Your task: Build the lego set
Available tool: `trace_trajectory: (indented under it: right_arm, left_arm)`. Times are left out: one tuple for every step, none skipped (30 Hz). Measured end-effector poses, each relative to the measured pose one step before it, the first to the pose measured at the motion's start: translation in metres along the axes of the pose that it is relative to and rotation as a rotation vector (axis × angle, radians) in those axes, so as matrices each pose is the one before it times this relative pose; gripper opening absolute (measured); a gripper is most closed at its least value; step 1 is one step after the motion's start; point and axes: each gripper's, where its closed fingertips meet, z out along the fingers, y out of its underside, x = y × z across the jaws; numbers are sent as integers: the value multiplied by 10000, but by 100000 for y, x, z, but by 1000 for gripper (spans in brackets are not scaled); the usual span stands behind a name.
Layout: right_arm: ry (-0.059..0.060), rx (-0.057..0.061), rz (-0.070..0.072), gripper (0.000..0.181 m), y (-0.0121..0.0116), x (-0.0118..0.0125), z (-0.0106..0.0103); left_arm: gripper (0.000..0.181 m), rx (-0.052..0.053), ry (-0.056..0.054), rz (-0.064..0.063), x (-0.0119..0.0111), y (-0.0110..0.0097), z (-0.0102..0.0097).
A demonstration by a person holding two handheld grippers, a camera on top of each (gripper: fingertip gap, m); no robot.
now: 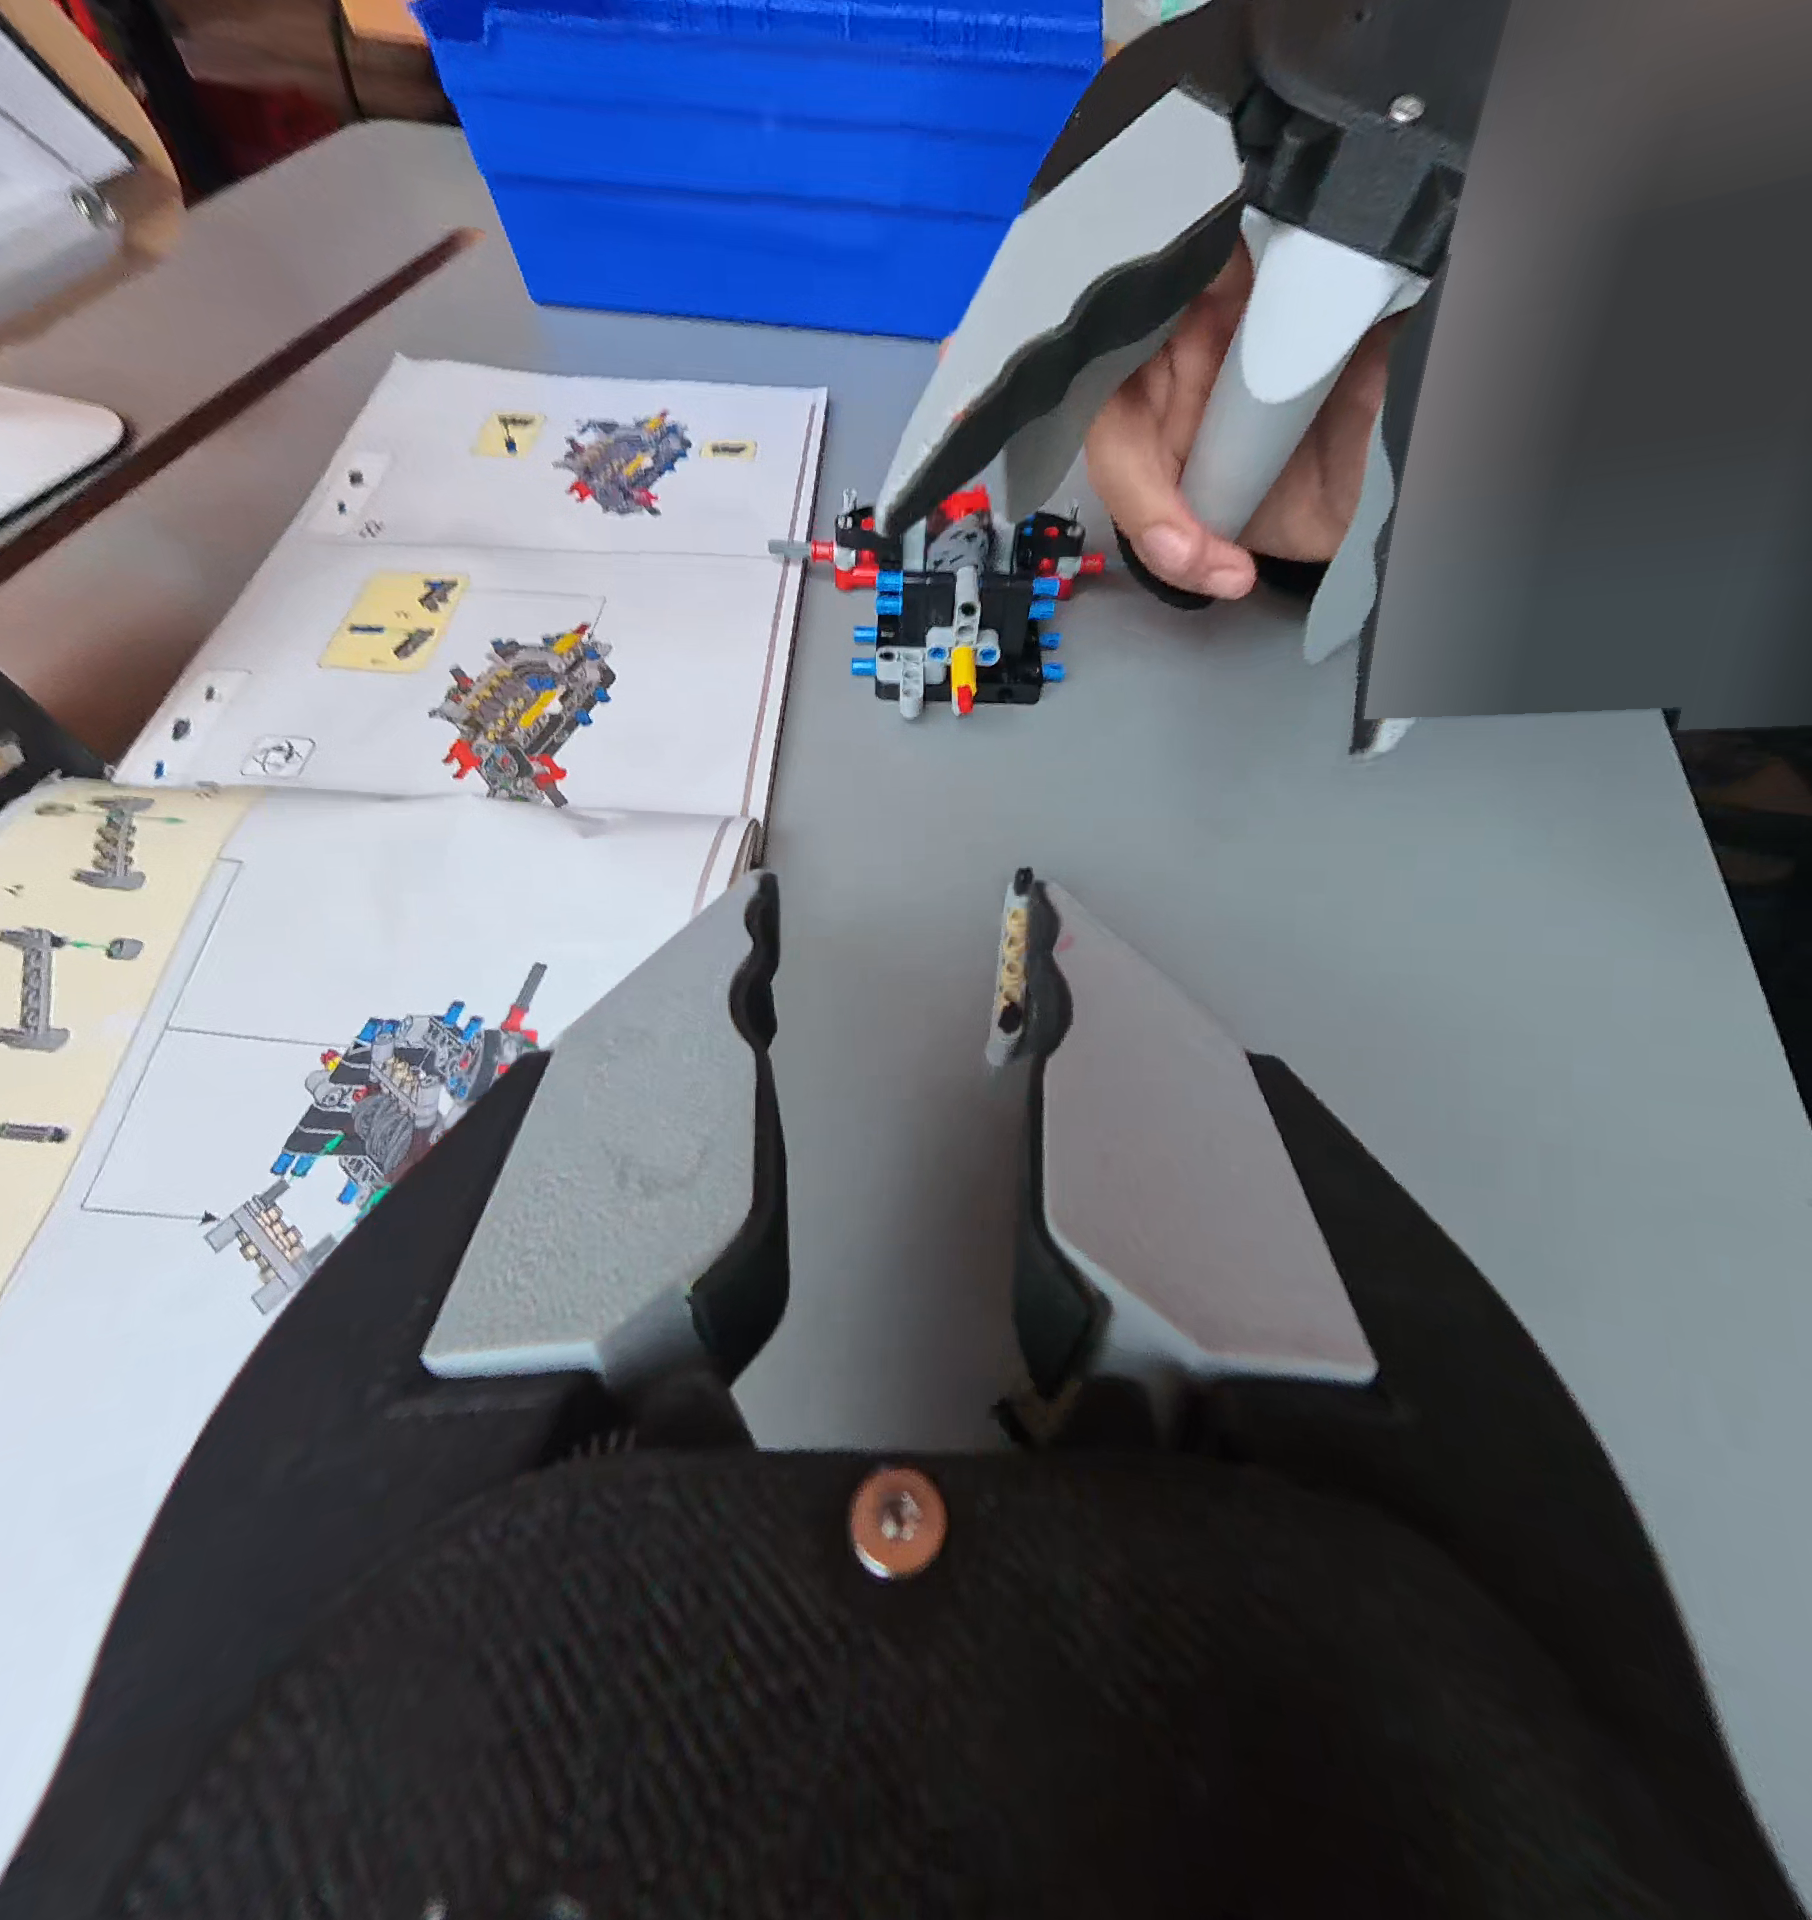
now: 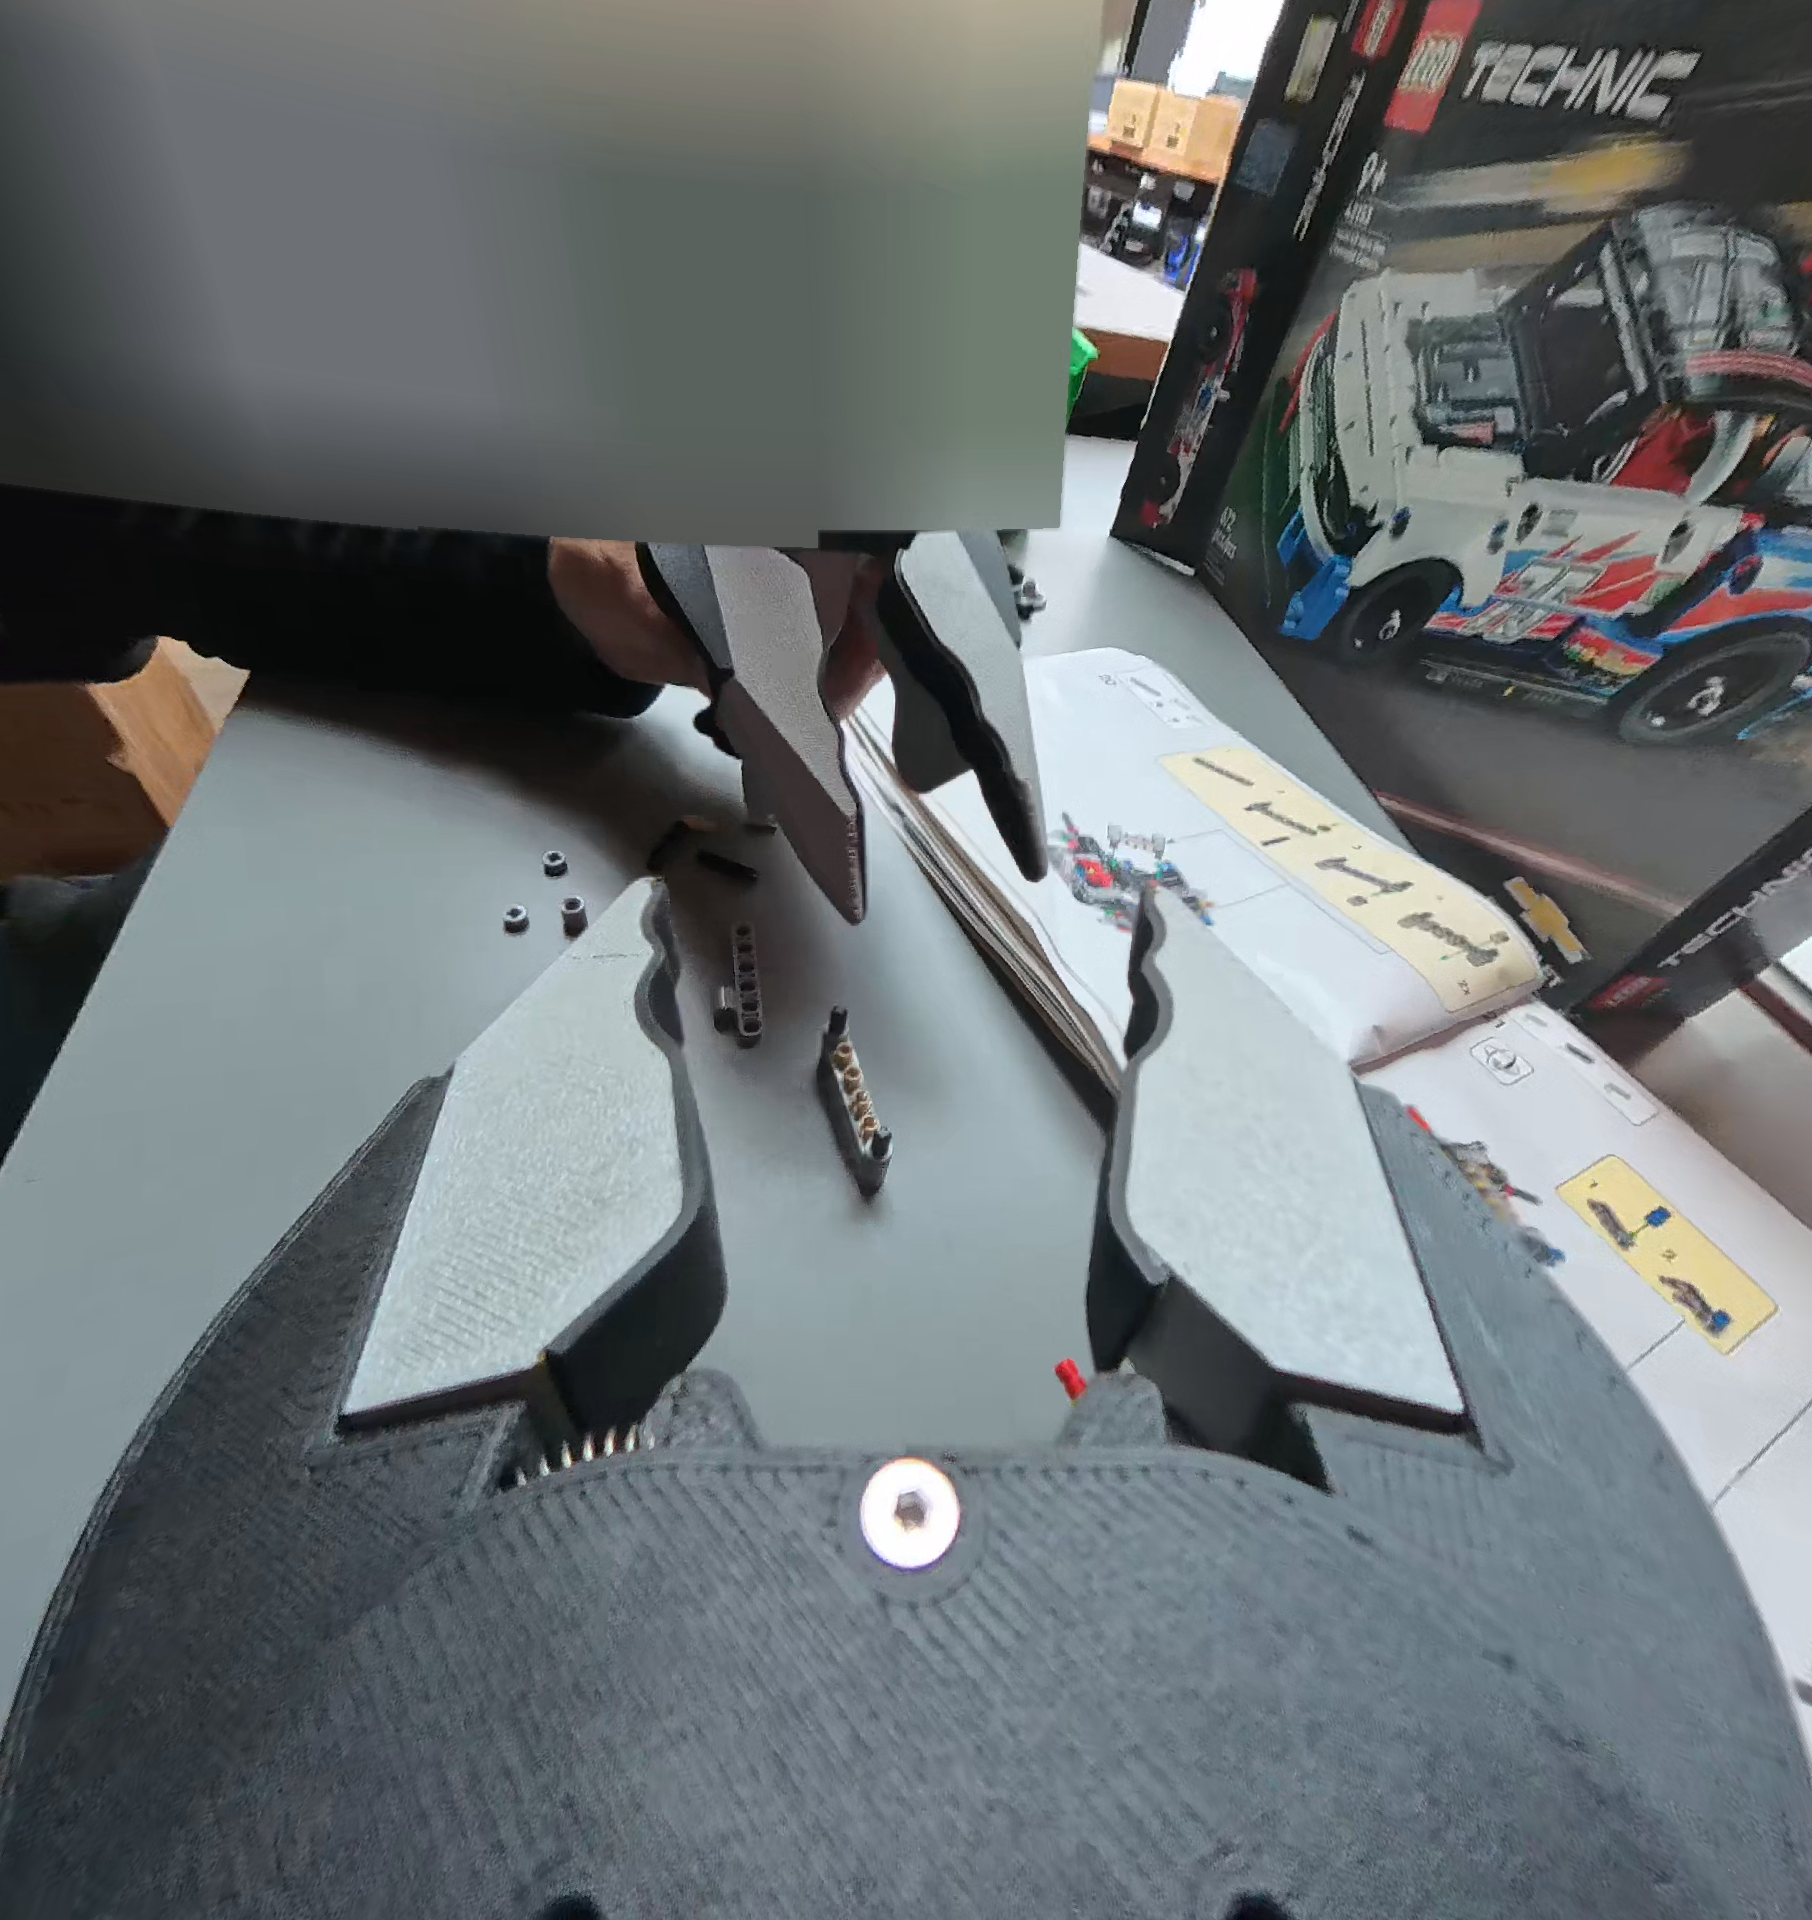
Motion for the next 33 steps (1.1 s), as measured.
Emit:
trace_trajectory:
  right_arm:
    - [182, 258, -205, 85, -430, 143, -189]
    - [218, 296, -245, 85, -445, 200, -198]
    - [270, 294, -206, 86, -387, 272, -191]
    - [331, 162, -145, 87, -192, 353, -201]
    - [327, -138, -141, 81, 215, 398, -130]
    - [123, -350, -161, 66, 513, 174, -10]
    - [131, -462, -68, 55, 708, 212, 85]
    - [146, -412, 37, 58, 638, 258, 147]
    - [-8, -187, 9, 56, 343, 13, 130]
    - [33, -79, -30, 50, 198, 44, 75]
    - [152, -35, -12, 47, 106, 189, 83]
    - [26, -48, 15, 46, 121, 7, 100]
    - [-145, -75, 90, 47, 181, -182, 150]
    - [-167, -80, 183, 54, 224, -169, 189]
    - [-89, -22, 216, 61, 148, -31, 166]
    - [-26, 10, 166, 64, 97, 75, 108]
    - [-22, 43, 96, 64, -6, 31, 19]
    - [5, 107, 36, 64, -151, 43, -54]
    - [7, 122, -15, 62, -204, 15, -98]
    - [-9, 43, -60, 61, -110, -8, -88]
    - [25, 10, -108, 57, -45, 27, -103]
    - [53, 64, -162, 53, -97, 62, -85]
    - [56, 47, -117, 50, -41, 65, -72]
    - [65, -24, -59, 43, 36, 109, -95]
    - [66, -15, -60, 23, 3, 139, -185]
    - [1, 97, -27, 9, -148, 79, -234]
    - [44, 152, 58, 5, -218, 202, -224]
    - [57, 105, 123, 6, -120, 271, -120]
    - [121, 9, 163, 12, 63, 376, -36]
    - [152, 8, 150, 19, 71, 387, 3]
    - [109, 58, 82, 23, 4, 256, 16]
    - [43, 49, 43, 25, 11, 108, 43]
    - [-121, -40, 10, 20, 110, -173, 70]
  left_arm:
    - [50, 149, 36, 24, 180, -291, -41]
    - [62, 111, 39, -127, 67, -179, 47]
    - [68, 42, 204, -206, 251, -10, 84]
    - [69, 16, 259, -138, 339, 60, 66]
    - [68, -19, 126, 36, 201, 111, 30]
    - [68, -101, -119, 148, -102, 197, 34]
    - [69, -151, -286, 211, -302, 201, 35]
    - [67, -62, -353, 217, -361, 46, 23]
    - [66, 12, -272, 170, -226, -40, -23]
    - [64, 27, 24, 163, 176, -31, -77]
    - [62, 6, 78, 67, 202, -44, -70]
    - [60, 26, 41, 28, 142, -98, -47]
    - [58, 39, -39, 50, 16, -81, -20]
    - [53, 45, -82, 64, -44, -71, -12]
    - [47, 24, -79, 41, -63, -35, 10]
    - [45, 20, -98, -25, -148, -31, 2]
    - [43, 48, -55, -59, -104, -64, 12]
    - [42, 46, 4, -24, -23, -44, -6]
    - [40, 17, 3, 33, -15, 0, -17]
    - [36, 40, -29, 81, -28, -53, -37]
    - [31, 94, -73, 120, -67, -141, -60]
    - [25, 65, -64, 100, -46, -109, -68]
    - [26, 22, -3, 64, -2, -52, -73]
    - [30, 38, 12, 58, 3, -78, -102]
    - [30, 73, -77, -10, -155, -142, -101]
    - [31, 38, -155, -37, -300, -143, -152]
    - [31, 74, -258, -27, -500, -212, -234]
    - [31, 128, -218, -71, -511, -282, -321]
    - [31, 187, -180, -122, -514, -375, -385]
    - [31, 271, -147, -183, -525, -485, -415]
    - [33, 289, -64, -196, -450, -479, -429]
    - [35, 268, -114, -171, -522, -420, -419]
    - [35, 177, -302, -176, -819, -283, -381]
